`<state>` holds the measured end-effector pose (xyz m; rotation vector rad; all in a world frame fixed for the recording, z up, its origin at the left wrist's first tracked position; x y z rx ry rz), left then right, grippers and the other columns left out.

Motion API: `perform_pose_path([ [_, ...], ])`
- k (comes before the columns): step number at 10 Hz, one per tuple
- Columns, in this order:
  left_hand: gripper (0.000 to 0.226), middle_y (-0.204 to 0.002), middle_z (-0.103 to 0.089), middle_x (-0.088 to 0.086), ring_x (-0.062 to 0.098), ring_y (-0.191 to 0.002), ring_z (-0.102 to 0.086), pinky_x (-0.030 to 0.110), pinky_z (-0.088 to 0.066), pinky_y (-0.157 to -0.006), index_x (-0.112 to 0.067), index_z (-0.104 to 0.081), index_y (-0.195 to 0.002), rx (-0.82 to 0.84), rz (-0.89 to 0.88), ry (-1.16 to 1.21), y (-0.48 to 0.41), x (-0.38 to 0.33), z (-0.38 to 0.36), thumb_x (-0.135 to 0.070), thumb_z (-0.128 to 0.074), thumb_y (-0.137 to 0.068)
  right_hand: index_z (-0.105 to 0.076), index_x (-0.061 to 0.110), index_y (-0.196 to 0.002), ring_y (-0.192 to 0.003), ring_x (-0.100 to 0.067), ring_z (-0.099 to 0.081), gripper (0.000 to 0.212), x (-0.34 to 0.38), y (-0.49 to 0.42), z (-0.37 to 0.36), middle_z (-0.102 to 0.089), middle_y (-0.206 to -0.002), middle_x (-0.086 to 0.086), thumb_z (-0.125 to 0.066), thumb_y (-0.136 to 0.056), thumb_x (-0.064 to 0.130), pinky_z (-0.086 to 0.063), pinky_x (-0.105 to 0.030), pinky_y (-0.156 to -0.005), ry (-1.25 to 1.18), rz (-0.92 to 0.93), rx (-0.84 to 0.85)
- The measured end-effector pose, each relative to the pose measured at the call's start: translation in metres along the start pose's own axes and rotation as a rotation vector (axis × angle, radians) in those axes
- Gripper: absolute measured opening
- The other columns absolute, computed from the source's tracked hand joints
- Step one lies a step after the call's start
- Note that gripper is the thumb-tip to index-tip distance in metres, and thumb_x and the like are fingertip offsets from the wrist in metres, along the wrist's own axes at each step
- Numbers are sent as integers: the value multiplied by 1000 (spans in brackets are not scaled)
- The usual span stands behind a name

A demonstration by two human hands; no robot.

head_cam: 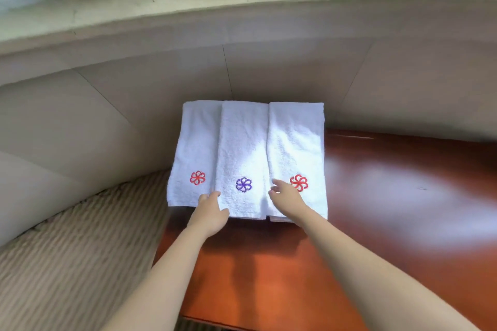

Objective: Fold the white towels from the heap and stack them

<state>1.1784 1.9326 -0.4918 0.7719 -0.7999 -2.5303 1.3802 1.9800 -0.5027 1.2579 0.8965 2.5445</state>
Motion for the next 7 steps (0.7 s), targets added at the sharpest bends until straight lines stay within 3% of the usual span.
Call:
perform_pose_path([
  [1,64,-147,-35,10,26,-127,-45,30,-39,-100,-17,-28,-149,41,43,166,-30,23,-23,-18,-53,-90,-24,4,-148,-138,-22,-34,59,-9,-30,-48,-33,-152,-9,-47,-95,18,-27,-29,-110,-78,-55,68],
  [2,64,-143,-44,7,23,-127,-47,35,-40,-104,-18,-31,-147,67,25,257,-59,36,-38,-15,-55,-88,-22,2,-147,-138,-29,-30,64,-14,-51,-70,-33,-147,-13,-50,-92,17,-27,-35,-110,-49,-45,3],
  [3,64,-136,-51,4,21,-119,-52,31,-43,-96,-23,-33,-146,97,-35,290,-73,41,-45,-13,-54,-87,-40,0,-135,-128,-33,-41,51,-24,-57,-65,-47,-131,-18,-57,-88,10,-37,-38,-99,-310,-113,-129],
  [4,70,-139,-45,5,23,-120,-50,37,-44,-101,-26,-23,-149,193,-115,257,-68,37,-48,-10,-51,-87,-41,9,-139,-126,-27,-46,49,-35,-49,-62,-45,-141,-14,-55,-93,9,-34,-34,-104,-633,-240,-117],
  [5,70,-139,-44,4,26,-120,-50,34,-43,-99,-28,-18,-151,327,-174,178,-68,39,-41,-12,-47,-88,-33,22,-144,-123,-22,-45,54,-30,-38,-69,-40,-145,-6,-54,-94,18,-32,-29,-101,-694,-330,-23],
  [6,48,-135,-52,7,25,-118,-52,32,-42,-99,-17,-41,-138,484,-250,-18,-66,46,-24,-20,-47,-90,-34,21,-144,-135,-19,-34,55,-9,-23,-85,-34,-150,-3,-55,-94,17,-26,-27,-100,-636,-385,-64],
  [7,48,-144,-43,6,19,-129,-44,22,-33,-104,-15,-42,-140,492,-273,-83,-69,68,21,-25,-50,-93,-33,13,-145,-133,-20,-37,56,8,-3,-106,-35,-149,-9,-55,-93,13,-29,-25,-102,-448,-423,-177],
])
Point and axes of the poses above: each hand's wrist, its own y-axis away from the middle knuckle, its own z-axis out of the back of the hand, x = y × z, the point moved 10 cm from there along -y, towards the middle knuckle
